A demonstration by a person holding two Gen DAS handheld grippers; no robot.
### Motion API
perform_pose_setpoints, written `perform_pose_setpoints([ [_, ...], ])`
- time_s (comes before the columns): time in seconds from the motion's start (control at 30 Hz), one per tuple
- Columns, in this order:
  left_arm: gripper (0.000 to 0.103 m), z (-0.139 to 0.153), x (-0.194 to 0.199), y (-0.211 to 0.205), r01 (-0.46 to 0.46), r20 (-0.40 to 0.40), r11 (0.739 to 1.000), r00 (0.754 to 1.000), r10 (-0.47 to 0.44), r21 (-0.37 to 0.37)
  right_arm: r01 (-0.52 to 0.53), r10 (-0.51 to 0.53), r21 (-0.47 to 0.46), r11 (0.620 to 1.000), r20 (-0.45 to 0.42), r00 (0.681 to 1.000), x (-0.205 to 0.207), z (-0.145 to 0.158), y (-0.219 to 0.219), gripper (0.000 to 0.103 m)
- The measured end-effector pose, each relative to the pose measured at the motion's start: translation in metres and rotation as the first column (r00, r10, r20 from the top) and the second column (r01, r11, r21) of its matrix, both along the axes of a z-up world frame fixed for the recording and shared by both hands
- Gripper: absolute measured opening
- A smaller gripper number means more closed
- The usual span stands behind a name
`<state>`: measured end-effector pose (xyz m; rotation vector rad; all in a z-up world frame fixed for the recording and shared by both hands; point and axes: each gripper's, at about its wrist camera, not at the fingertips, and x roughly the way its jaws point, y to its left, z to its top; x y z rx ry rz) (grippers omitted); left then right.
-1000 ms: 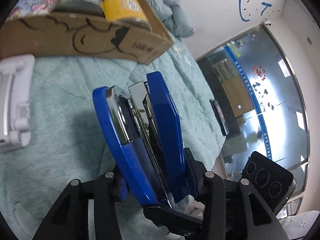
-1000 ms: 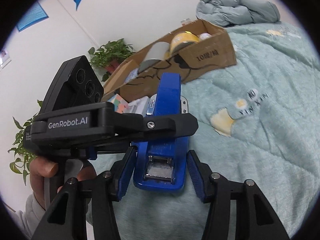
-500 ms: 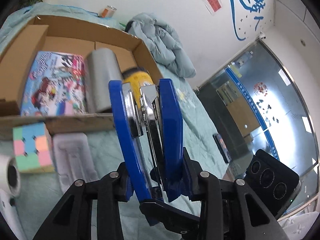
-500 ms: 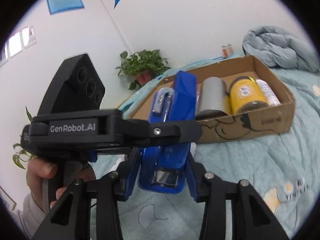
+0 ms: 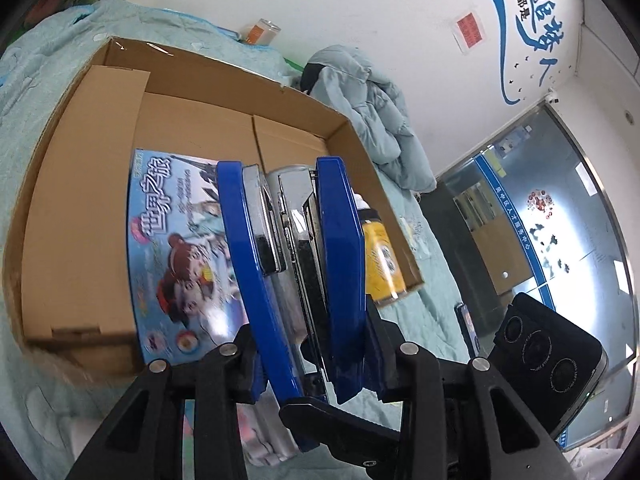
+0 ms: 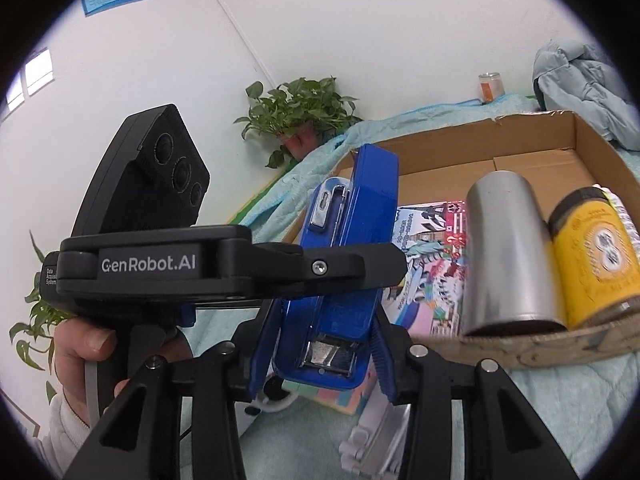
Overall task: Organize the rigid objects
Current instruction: 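Lower the stapler upright beside the game box and open the left gripper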
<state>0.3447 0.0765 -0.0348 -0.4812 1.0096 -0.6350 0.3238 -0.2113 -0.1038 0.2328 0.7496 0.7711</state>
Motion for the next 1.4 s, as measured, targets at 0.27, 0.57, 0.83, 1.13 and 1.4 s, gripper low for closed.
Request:
perform_pose_setpoints([
  [0.27,0.05,-0.029,0.065,0.021,-0.013,-0.103,0.994,0.994,0.024,0.105,0.011,-0.014,-0.025,1.0,-0.111,0.994,0.043,-0.012,0.028,0.042],
  [0.57,0.07,-0.013,0.036,0.062,-0.134,0.031,0.978,0.991,0.131,0.159,0.013,-0.028,-0.09,0.996,-0.176,0.984,0.05,-0.031,0.039,0.048],
  [0.83,0.07,-0.001,-0.002,0.082,-0.215,0.09,0.965,0.975,0.203,0.15,0.072,-0.088,-0.147,0.986,-0.109,0.99,0.049,-0.029,0.054,0.027],
  [1.13,0.07,0.007,-0.034,0.096,-0.282,0.154,0.949,0.953,0.26,0.139,0.166,-0.19,-0.257,0.952,-0.074,0.979,0.043,-0.032,0.069,0.03],
  [1.4,0.102,0.029,-0.102,0.091,-0.524,0.447,0.815,0.808,0.384,0.247,0.124,-0.123,-0.213,0.969,0.018,0.992,0.013,-0.018,0.05,0.086],
])
